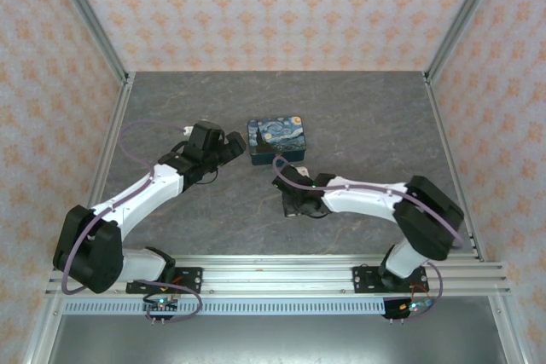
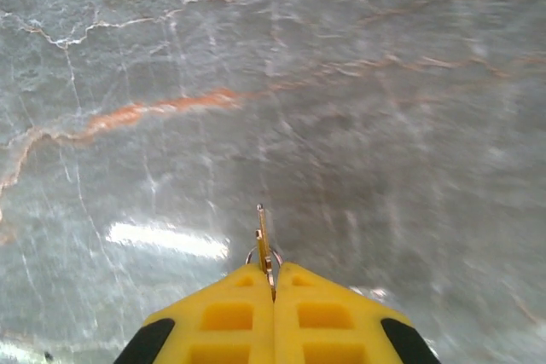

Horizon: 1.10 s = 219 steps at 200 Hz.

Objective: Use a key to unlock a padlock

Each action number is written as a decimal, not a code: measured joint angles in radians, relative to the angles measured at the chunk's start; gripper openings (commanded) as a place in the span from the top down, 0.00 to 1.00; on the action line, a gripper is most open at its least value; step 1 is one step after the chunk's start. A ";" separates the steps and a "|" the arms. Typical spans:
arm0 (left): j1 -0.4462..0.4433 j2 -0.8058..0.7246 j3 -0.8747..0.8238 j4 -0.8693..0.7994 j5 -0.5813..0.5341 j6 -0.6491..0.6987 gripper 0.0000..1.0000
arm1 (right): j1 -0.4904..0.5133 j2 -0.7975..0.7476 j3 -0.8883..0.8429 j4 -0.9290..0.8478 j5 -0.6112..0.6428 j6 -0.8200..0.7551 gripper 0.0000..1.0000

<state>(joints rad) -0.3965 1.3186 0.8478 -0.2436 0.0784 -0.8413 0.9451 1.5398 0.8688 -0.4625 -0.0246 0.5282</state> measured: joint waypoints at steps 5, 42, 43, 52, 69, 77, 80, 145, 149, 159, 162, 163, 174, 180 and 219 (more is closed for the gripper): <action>0.000 0.000 0.000 0.000 0.002 0.000 0.01 | -0.004 -0.026 -0.011 -0.006 0.004 0.003 0.96; 0.000 0.000 0.000 0.000 0.018 0.000 0.01 | -0.068 -0.182 -0.094 -0.034 0.033 0.037 0.38; 0.000 0.000 0.000 0.000 0.018 0.000 0.01 | -0.069 -0.183 -0.096 -0.035 0.034 0.037 0.38; 0.000 0.000 0.000 0.000 0.018 -0.001 0.00 | -0.087 -0.200 -0.116 -0.043 0.037 0.042 0.38; 0.000 0.000 0.000 0.000 0.019 -0.005 0.00 | -0.104 -0.209 -0.141 -0.054 0.045 0.054 0.38; 0.000 0.000 0.000 0.000 0.019 -0.007 0.00 | -0.107 -0.209 -0.148 -0.054 0.045 0.058 0.38; 0.000 0.000 0.000 0.000 0.019 -0.007 0.00 | -0.108 -0.209 -0.150 -0.054 0.045 0.059 0.38; 0.000 0.000 0.000 0.000 0.022 -0.011 0.00 | -0.135 -0.179 -0.158 0.003 0.021 0.066 0.42; 0.000 0.000 0.000 0.000 0.022 -0.014 0.00 | -0.137 -0.171 -0.158 0.010 0.017 0.062 0.42; 0.000 0.000 0.000 0.000 0.022 -0.015 0.00 | -0.137 -0.152 -0.158 0.028 0.008 0.058 0.44; 0.000 0.000 0.000 0.000 0.022 -0.016 0.00 | -0.138 -0.145 -0.158 0.032 0.006 0.052 0.45; 0.000 0.000 0.000 0.000 0.022 -0.016 0.00 | -0.138 -0.144 -0.158 0.033 0.005 0.051 0.46; 0.000 0.000 0.000 0.000 0.023 -0.018 0.00 | -0.141 -0.121 -0.155 0.045 -0.005 0.037 0.49; 0.000 0.000 0.000 0.000 0.023 -0.019 0.00 | -0.142 -0.109 -0.152 0.049 -0.010 0.031 0.50; 0.000 0.004 0.000 0.000 0.029 -0.023 0.00 | -0.164 -0.046 -0.122 0.069 -0.037 -0.029 0.55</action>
<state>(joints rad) -0.3965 1.3228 0.8478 -0.2432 0.1078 -0.8642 0.7807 1.4937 0.7464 -0.3939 -0.0612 0.4992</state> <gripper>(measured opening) 0.997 0.460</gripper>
